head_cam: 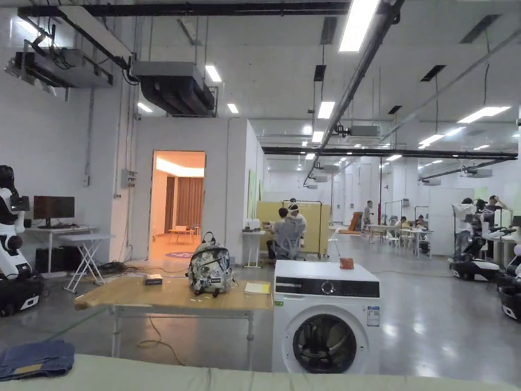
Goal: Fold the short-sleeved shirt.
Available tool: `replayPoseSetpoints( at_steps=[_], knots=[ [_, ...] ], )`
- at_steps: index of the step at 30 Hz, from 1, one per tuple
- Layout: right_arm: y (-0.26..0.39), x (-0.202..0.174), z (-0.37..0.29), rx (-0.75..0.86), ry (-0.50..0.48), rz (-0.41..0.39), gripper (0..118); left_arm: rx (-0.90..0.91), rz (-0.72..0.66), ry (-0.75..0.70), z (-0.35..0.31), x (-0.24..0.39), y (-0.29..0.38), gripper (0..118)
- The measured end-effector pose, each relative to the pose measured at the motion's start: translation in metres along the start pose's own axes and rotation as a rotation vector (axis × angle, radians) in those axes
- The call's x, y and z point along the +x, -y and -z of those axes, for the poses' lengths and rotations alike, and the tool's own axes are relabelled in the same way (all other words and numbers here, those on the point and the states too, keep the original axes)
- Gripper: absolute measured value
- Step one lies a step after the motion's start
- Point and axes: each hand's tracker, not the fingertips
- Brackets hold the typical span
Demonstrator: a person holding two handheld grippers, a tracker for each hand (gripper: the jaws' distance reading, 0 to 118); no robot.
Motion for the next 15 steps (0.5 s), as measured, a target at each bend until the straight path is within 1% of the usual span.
replayPoseSetpoints(
  at_steps=[3,4,7,10,15],
  knots=[
    [-0.006,0.000,-0.002,0.016,0.021,0.015,0,-0.011,0.088,-0.039,0.005,0.005,-0.003,0],
    [-0.007,-0.001,-0.004,0.022,0.028,0.013,0,-0.019,0.096,-0.038,0.005,0.006,-0.003,0],
    [-0.014,-0.002,-0.008,0.029,0.014,0.014,0,-0.032,0.081,-0.017,0.007,0.007,-0.003,0],
    [-0.018,-0.002,-0.013,0.043,-0.012,0.034,0,-0.037,0.071,0.011,0.008,0.007,-0.004,0],
    [-0.021,-0.005,-0.014,0.047,-0.007,0.013,0,-0.041,0.106,-0.007,0.007,0.010,-0.006,0]
  ],
)
